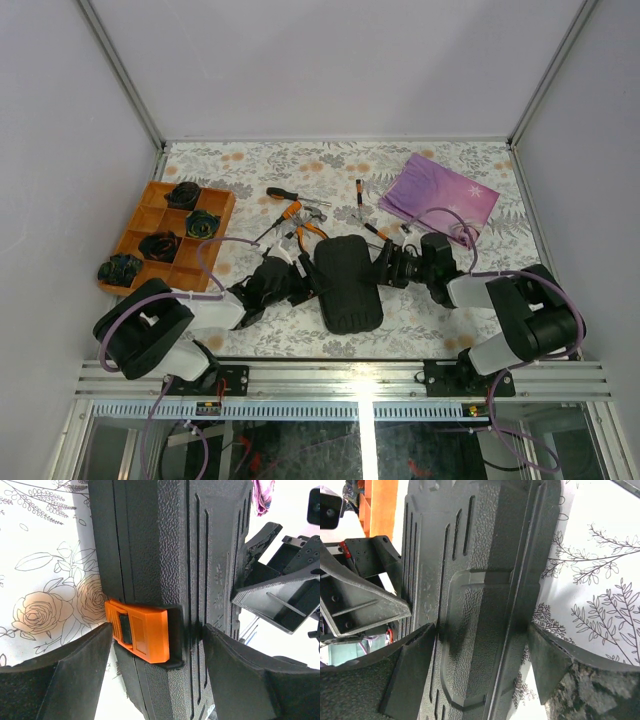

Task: Sort the tools into containers
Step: Open the storage box at the center of the board.

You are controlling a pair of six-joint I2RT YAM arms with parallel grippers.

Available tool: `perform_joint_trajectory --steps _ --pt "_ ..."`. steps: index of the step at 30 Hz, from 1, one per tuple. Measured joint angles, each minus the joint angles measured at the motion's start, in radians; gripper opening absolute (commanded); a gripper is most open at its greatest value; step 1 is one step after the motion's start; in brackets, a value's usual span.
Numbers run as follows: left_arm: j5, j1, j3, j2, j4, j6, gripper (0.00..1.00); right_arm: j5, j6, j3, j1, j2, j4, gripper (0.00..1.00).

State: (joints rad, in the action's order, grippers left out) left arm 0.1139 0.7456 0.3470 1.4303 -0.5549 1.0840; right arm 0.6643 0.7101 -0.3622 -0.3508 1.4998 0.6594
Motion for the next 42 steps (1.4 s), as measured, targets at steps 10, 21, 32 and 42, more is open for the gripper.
perform_joint_trajectory --steps 10,21,32,42 --pt "-0.01 -0.002 0.0 -0.002 0.003 0.0 0.76 -0.062 -0.027 -0.046 -0.013 0.0 -0.043 0.52" --pt "-0.01 -0.002 -0.036 -0.069 0.0 0.009 0.89 -0.058 0.043 -0.029 -0.007 0.058 0.08 0.47" --pt "0.029 -0.06 -0.117 -0.044 -0.129 0.073 0.89 0.006 0.149 0.02 0.042 0.153 0.277 0.44" --pt "0.063 -0.066 -0.124 0.051 -0.275 0.123 0.85 0.046 0.2 0.039 0.068 0.208 0.381 0.42"
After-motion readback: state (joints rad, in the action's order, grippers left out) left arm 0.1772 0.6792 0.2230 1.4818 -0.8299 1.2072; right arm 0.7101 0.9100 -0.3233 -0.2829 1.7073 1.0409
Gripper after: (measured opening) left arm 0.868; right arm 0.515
